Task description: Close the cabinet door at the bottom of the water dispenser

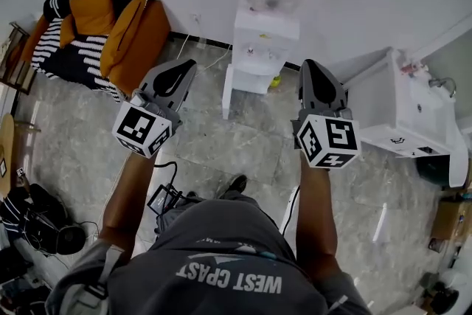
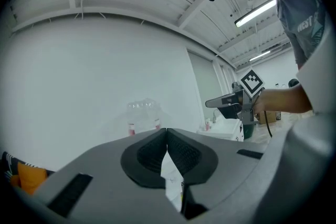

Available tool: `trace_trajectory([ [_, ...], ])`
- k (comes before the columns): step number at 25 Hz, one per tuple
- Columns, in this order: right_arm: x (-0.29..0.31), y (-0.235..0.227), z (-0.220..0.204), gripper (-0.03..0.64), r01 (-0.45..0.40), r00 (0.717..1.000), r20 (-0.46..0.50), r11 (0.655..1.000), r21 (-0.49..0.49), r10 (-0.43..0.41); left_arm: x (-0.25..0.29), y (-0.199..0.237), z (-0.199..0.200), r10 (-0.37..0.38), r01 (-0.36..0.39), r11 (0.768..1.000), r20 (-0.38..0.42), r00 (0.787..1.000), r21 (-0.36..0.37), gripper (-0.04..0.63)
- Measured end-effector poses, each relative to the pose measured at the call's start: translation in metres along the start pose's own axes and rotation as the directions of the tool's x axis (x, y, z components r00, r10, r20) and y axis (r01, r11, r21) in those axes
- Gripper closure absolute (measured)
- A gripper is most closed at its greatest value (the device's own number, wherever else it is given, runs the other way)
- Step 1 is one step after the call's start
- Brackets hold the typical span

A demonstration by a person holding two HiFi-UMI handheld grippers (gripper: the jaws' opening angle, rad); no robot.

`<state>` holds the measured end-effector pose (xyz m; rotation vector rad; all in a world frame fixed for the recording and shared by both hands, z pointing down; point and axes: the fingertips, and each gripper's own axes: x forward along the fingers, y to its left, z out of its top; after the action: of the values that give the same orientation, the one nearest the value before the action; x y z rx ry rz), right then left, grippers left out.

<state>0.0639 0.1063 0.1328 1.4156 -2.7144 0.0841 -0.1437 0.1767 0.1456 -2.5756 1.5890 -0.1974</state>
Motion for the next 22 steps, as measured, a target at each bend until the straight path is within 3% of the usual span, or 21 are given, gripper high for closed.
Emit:
trace_trajectory([
  [6,0.021,-0.029,-0.011,0.588,-0.044,0.999,-0.008,0.999,0.028,0.044,0.031,-0.004,-0.002,0.024,-0.024,1.000,-0.037,0.999,0.012,0.578],
  [14,0.050,-0.050,-0.029,0.588,-0.033,0.998,-0.043,0.998,0.049,0.035,0.061,0.014,-0.020,0.023,-0.023,1.000,-0.066,0.998,-0.003,0.578],
  [22,0.078,-0.067,-0.035,0.588,0.094,0.993,-0.076,0.995,0.037,-0.091,0.117,0.049,-0.046,-0.105,0.103,0.994,-0.038,0.994,-0.039,0.578],
])
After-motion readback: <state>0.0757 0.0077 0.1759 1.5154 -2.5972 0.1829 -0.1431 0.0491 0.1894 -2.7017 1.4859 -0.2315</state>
